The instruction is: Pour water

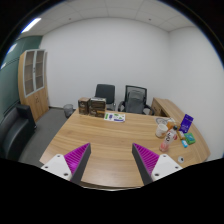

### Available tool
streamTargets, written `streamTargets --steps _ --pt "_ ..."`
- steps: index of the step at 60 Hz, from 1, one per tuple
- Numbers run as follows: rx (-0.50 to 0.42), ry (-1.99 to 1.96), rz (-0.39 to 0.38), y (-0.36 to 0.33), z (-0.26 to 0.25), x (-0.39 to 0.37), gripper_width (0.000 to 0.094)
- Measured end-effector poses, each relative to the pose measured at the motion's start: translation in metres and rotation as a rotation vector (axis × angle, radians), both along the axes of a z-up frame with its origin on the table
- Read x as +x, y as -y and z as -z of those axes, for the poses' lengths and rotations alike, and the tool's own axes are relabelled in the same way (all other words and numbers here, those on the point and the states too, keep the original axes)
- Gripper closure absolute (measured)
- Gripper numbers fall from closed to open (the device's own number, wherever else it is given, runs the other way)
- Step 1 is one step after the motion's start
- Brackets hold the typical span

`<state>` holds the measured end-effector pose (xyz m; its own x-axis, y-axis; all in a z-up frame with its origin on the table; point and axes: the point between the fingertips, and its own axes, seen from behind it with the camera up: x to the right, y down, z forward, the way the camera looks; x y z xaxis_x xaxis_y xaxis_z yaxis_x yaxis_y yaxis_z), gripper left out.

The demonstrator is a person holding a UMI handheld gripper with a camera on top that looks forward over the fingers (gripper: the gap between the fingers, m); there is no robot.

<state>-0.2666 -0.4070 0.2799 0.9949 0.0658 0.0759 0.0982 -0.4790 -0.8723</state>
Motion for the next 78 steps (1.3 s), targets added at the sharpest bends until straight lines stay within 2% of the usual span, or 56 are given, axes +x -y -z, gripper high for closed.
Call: streamTargets --steps 11,23,34,46,56,63,70,76,78 --pt "-0.051 0.015 0.060 0.009 0.037 0.044 0.0081" --pt "-0.116 0.043 0.161 0.018 0.099 0.146 0.0079" --pt "-0.090 0.047 0.254 -0.014 0.132 0.250 0.0077" --pt "0.022 0.037 0.220 -0.104 0.147 0.329 0.0080" --pt "0.053 -0.040 0.169 -0.181 0.175 0.367 0.0079" --pt "0.068 -0.065 0.146 -0.220 0.199 0.382 0.0120" --pt "0.078 -0.082 0.111 -0.246 0.221 0.387 0.0224" --pt "0.095 -0.095 0.074 -0.256 0.227 0.385 0.0428" --pt "0.110 -0.101 0.070 -0.257 0.225 0.384 0.0453"
